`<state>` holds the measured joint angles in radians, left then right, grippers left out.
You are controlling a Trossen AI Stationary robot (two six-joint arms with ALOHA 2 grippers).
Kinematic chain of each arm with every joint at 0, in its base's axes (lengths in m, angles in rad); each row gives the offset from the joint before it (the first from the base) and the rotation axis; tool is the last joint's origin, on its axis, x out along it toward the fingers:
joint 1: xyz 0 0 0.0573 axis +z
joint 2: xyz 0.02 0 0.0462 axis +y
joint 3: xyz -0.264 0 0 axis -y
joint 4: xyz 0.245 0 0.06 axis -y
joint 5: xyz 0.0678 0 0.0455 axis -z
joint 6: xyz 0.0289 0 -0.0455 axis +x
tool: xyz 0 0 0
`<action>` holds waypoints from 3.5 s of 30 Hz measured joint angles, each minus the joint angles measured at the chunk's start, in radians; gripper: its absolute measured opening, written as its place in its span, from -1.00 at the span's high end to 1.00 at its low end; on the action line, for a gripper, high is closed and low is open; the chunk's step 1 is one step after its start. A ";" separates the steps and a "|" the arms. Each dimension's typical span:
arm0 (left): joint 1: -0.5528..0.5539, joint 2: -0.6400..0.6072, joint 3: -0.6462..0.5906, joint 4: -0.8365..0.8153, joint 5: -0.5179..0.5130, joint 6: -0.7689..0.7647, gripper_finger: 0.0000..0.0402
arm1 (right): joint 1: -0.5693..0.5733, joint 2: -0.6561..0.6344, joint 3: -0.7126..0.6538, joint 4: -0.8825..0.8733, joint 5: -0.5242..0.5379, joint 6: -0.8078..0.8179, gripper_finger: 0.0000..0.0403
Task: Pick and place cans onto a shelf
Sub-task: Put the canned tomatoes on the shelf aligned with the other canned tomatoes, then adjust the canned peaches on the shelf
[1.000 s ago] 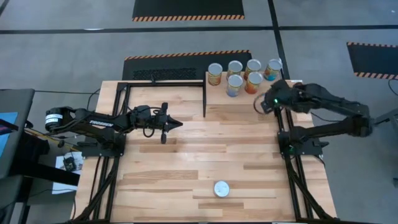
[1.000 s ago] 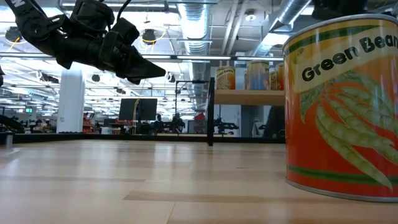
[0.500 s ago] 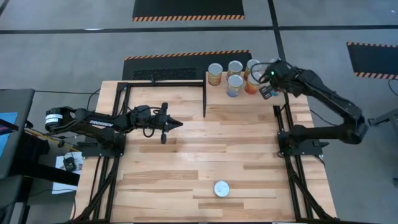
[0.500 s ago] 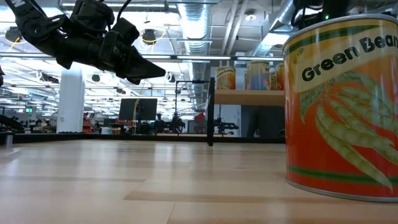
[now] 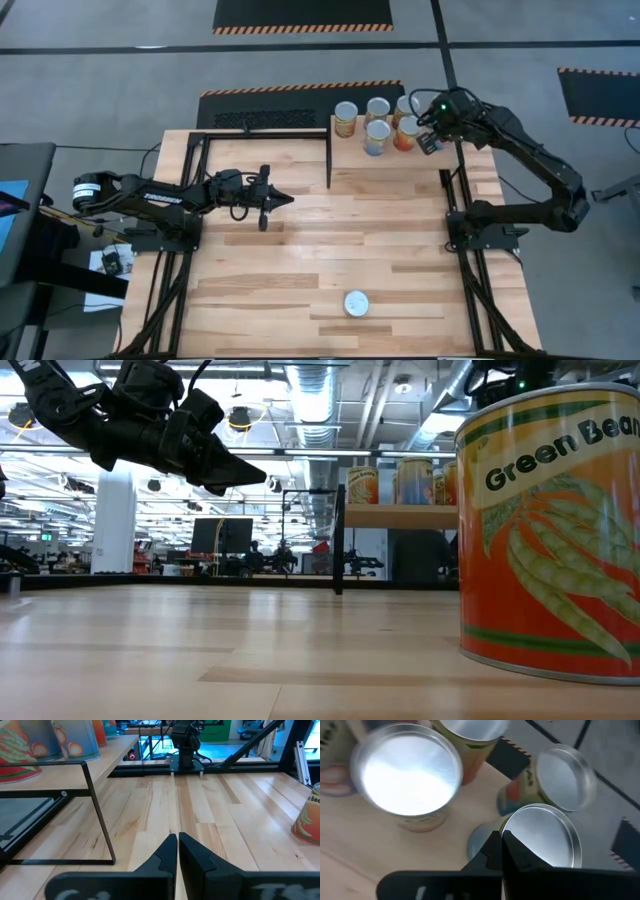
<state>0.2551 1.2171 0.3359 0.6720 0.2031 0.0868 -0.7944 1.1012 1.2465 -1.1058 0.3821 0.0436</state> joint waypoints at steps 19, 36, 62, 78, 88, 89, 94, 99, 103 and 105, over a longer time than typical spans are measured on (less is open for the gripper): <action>0.000 0.000 0.000 0.000 0.000 -0.001 0.96 | 0.000 0.043 0.002 -0.003 -0.016 -0.023 0.87; 0.000 0.000 0.000 -0.001 0.000 -0.001 0.96 | 0.000 0.045 0.002 -0.010 0.033 -0.032 0.61; 0.000 0.000 0.000 -0.002 0.000 -0.002 0.96 | 0.417 -0.110 -0.147 0.439 -0.246 -0.096 0.92; 0.000 0.000 0.000 -0.009 0.000 -0.002 0.96 | 0.489 0.123 -0.194 0.561 -0.019 -0.069 0.98; 0.000 0.000 0.000 -0.011 0.000 -0.002 0.96 | 0.464 0.129 -0.194 0.563 0.039 -0.049 0.96; 0.000 0.000 0.000 -0.010 0.000 -0.002 0.96 | 0.464 0.129 -0.194 0.563 0.040 -0.048 0.96; 0.000 0.000 0.000 -0.011 0.000 -0.002 0.96 | 0.457 0.129 -0.194 0.562 0.060 -0.043 0.96; 0.000 0.000 0.000 -0.010 0.000 -0.002 0.96 | 0.456 0.129 -0.194 0.562 0.099 -0.036 0.96; 0.000 0.000 0.000 -0.010 0.000 -0.002 0.96 | 0.456 0.129 -0.194 0.562 0.113 -0.035 0.96; 0.000 0.000 0.000 -0.010 0.000 -0.003 0.96 | 0.456 0.129 -0.194 0.562 0.114 -0.034 0.96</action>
<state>0.2551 1.2175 0.3359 0.6617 0.2031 0.0841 -0.3386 1.2304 1.0523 -0.5433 0.4957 0.0101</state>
